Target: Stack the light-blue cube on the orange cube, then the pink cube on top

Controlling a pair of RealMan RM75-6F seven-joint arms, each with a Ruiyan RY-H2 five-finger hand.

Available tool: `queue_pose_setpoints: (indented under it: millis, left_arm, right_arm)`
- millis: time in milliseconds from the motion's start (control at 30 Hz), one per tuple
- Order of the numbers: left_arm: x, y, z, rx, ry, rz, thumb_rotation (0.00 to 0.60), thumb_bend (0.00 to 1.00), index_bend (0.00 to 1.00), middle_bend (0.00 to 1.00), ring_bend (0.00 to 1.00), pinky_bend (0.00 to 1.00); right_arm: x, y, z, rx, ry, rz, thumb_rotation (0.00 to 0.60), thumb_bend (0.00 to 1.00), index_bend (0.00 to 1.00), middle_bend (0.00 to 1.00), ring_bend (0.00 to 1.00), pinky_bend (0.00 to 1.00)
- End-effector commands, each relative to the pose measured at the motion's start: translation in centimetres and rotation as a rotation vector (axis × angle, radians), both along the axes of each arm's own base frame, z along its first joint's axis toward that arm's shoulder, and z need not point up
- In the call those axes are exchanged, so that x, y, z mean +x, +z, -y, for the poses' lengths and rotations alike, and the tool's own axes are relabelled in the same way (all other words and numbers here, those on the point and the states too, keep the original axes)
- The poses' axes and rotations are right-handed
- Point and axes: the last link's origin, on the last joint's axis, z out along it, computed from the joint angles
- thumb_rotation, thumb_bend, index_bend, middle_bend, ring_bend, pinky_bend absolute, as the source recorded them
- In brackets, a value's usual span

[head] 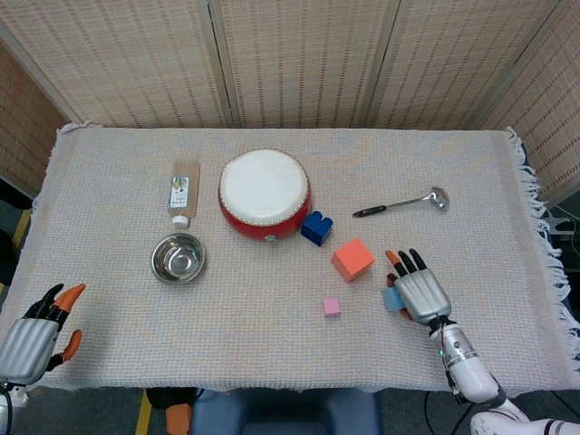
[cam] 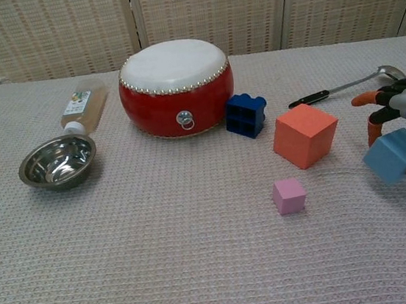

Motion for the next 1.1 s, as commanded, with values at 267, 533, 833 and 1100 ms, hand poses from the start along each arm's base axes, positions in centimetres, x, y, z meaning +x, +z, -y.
queue_pose_setpoints:
  millis: [267,533,833,1100]
  left_arm:
    - [-0.1,-0.1,-0.4,0.0,0.011,-0.004,0.6,0.49,0.01,0.12,0.06,0.25]
    - [-0.4,0.0,-0.7,0.001,0.026,-0.001,0.6,0.49,0.01,0.12,0.06,0.25]
    - [-0.8,0.5,-1.1,0.024,0.055,0.002,0.6,0.49,0.01,0.12,0.06,0.25]
    - [-1.0,0.5,-1.3,0.032,0.067,-0.002,0.6,0.48,0.01,0.12,0.06,0.25]
  right_arm:
    - [6.6,3.9,2.5,-0.039,0.139,-0.001,0.6,0.14,0.47,0.0,0.0,0.0]
    - [10.5,1.8,6.4,-0.031,0.168,-0.081,0.6,0.14,0.49,0.0,0.0,0.0]
    - [11.9,-1.5,8.6,-0.003,0.188,-0.164,0.6,0.14,0.5,0.0,0.0,0.0]
    - [11.2,-1.6,8.6,0.002,0.186,-0.199,0.6,0.14,0.5,0.0,0.0,0.0]
